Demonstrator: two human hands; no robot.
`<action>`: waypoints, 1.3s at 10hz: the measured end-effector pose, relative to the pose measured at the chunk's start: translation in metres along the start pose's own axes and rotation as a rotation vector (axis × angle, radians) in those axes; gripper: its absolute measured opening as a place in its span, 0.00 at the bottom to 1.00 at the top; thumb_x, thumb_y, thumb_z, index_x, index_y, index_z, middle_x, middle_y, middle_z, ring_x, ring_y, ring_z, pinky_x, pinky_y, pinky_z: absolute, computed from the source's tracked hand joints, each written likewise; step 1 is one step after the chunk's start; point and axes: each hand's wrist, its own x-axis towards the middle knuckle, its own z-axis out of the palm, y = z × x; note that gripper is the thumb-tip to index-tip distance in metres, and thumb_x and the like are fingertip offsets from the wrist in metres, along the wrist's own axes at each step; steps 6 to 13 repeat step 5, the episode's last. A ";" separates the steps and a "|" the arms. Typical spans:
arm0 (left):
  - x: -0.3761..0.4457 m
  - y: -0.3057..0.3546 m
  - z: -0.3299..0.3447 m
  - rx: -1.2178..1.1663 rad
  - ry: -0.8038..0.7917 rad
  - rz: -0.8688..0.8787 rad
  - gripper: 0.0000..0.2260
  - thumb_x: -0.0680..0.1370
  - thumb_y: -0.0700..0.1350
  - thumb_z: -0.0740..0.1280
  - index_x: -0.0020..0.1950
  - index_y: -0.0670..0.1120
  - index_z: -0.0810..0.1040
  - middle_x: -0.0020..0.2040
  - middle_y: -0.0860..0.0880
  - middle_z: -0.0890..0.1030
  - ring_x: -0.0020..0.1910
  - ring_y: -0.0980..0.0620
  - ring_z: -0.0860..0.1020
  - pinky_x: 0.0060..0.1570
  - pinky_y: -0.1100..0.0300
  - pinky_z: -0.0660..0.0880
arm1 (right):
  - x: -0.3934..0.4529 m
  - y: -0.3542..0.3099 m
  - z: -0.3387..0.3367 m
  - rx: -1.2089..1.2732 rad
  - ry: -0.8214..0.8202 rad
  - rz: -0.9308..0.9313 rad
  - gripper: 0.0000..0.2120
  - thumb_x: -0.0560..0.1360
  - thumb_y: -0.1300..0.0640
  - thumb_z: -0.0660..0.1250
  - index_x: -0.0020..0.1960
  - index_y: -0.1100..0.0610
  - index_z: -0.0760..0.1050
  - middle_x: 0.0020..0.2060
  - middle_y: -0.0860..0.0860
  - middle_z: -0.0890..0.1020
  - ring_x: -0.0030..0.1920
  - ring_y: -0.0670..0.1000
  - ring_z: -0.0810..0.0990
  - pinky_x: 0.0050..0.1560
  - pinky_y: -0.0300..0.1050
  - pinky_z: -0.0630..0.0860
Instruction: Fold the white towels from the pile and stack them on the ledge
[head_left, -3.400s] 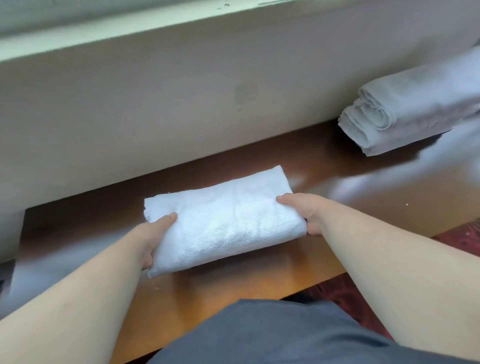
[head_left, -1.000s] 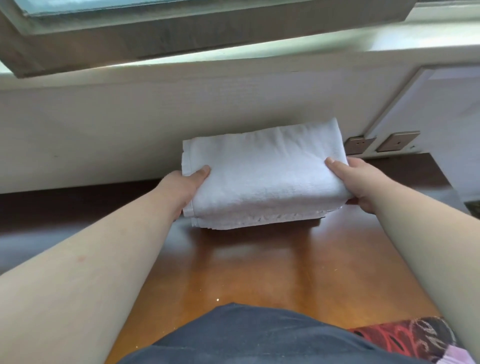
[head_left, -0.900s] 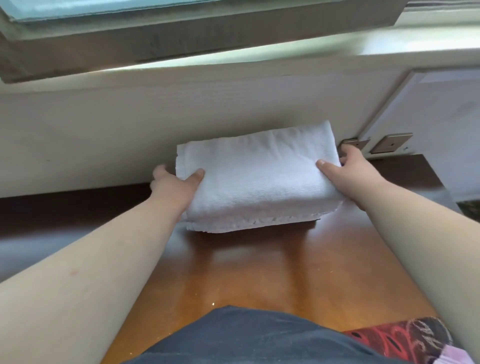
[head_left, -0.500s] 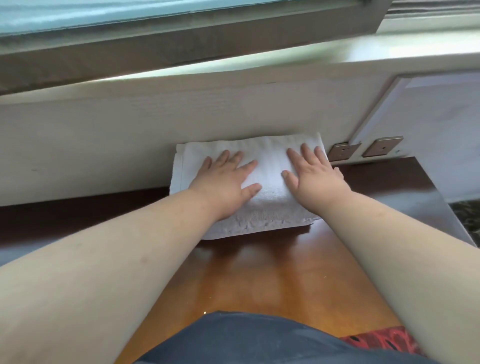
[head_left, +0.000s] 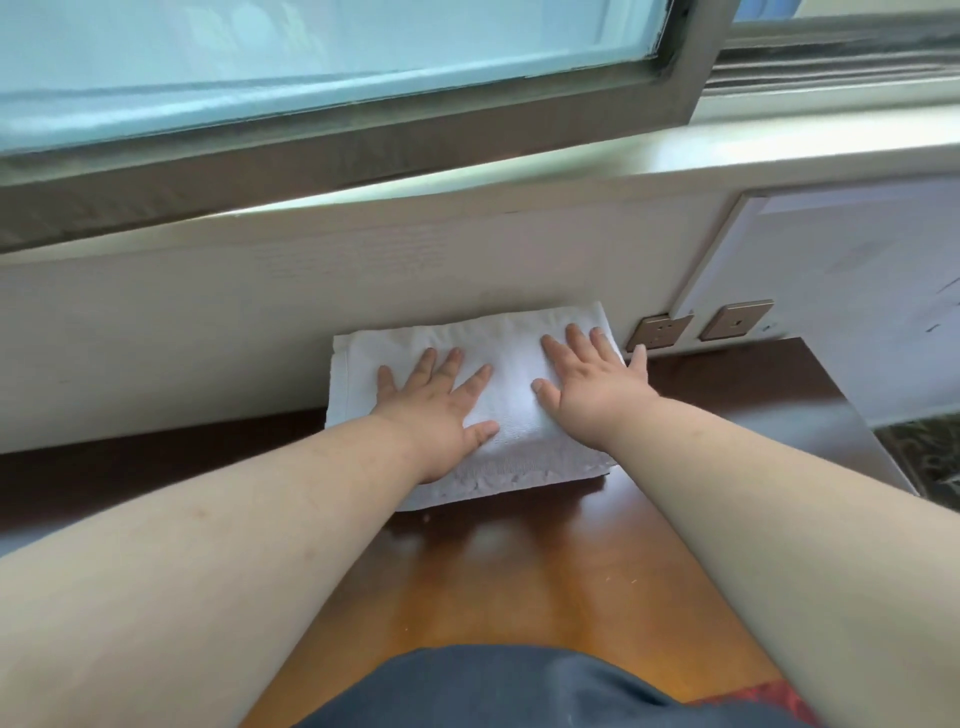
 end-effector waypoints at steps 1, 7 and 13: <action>-0.009 -0.002 -0.009 -0.016 0.010 0.009 0.32 0.78 0.70 0.45 0.77 0.64 0.35 0.80 0.53 0.36 0.78 0.47 0.35 0.72 0.34 0.41 | -0.009 -0.014 -0.011 -0.018 0.147 -0.035 0.29 0.78 0.40 0.47 0.77 0.48 0.57 0.80 0.51 0.51 0.80 0.53 0.45 0.74 0.67 0.42; -0.089 -0.021 -0.021 -0.107 0.186 -0.031 0.31 0.81 0.65 0.50 0.81 0.57 0.47 0.81 0.46 0.48 0.80 0.45 0.48 0.77 0.46 0.49 | -0.064 -0.013 -0.021 0.002 0.112 -0.139 0.30 0.82 0.38 0.49 0.78 0.52 0.57 0.76 0.51 0.62 0.77 0.53 0.57 0.76 0.58 0.56; -0.089 -0.021 -0.021 -0.107 0.186 -0.031 0.31 0.81 0.65 0.50 0.81 0.57 0.47 0.81 0.46 0.48 0.80 0.45 0.48 0.77 0.46 0.49 | -0.064 -0.013 -0.021 0.002 0.112 -0.139 0.30 0.82 0.38 0.49 0.78 0.52 0.57 0.76 0.51 0.62 0.77 0.53 0.57 0.76 0.58 0.56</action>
